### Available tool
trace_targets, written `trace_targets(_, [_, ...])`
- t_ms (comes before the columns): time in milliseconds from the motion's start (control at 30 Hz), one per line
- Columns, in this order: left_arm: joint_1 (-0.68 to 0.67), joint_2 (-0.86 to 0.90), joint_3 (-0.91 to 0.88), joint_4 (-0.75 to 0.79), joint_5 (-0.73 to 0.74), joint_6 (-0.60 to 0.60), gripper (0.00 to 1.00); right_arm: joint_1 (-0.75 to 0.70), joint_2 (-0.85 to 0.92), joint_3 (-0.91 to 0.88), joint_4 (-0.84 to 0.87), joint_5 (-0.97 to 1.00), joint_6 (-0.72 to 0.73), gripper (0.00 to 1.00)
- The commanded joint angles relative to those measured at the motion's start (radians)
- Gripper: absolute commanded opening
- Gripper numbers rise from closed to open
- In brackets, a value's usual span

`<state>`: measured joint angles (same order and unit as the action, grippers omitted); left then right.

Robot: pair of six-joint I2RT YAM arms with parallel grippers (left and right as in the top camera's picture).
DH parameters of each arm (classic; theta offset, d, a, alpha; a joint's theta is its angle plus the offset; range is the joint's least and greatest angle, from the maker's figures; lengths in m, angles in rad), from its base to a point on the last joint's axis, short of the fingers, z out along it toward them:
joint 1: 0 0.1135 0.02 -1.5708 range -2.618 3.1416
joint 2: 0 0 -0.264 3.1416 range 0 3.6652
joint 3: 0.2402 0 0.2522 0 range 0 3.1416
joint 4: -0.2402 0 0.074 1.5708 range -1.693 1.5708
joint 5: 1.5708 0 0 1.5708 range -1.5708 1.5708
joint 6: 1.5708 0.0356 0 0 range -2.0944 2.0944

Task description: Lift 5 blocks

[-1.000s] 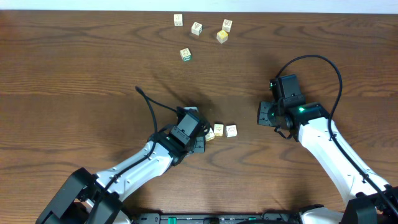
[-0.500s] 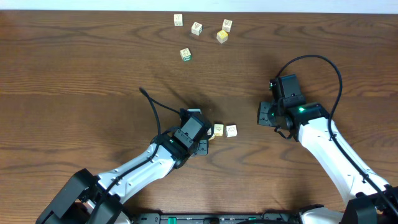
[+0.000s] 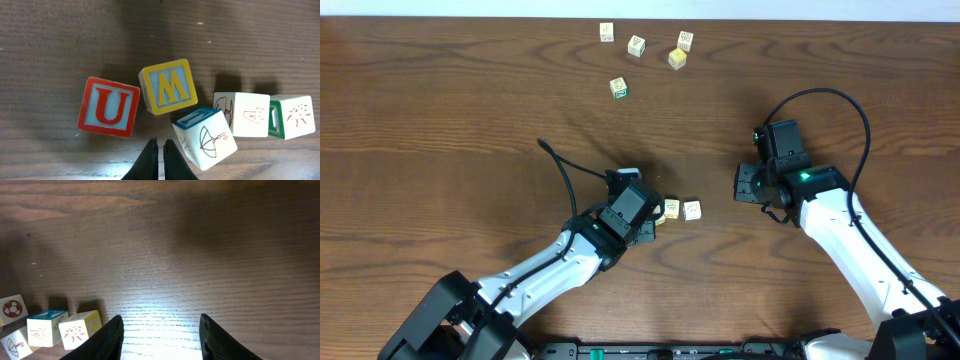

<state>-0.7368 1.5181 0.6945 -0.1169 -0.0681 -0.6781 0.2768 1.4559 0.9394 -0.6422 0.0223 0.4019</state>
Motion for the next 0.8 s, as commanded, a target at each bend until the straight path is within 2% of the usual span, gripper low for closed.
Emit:
trace_targets(0, [-0.002, 0.019, -0.004, 0.013, -0.03, -0.009, 0.07, 0.007, -0.001, -0.001, 0.0, 0.014, 0.001, 0.46])
trace_targets(767, [-0.002, 0.054, -0.004, 0.071, 0.039, -0.015, 0.08, 0.007, -0.001, -0.001, 0.0, 0.02, 0.001, 0.47])
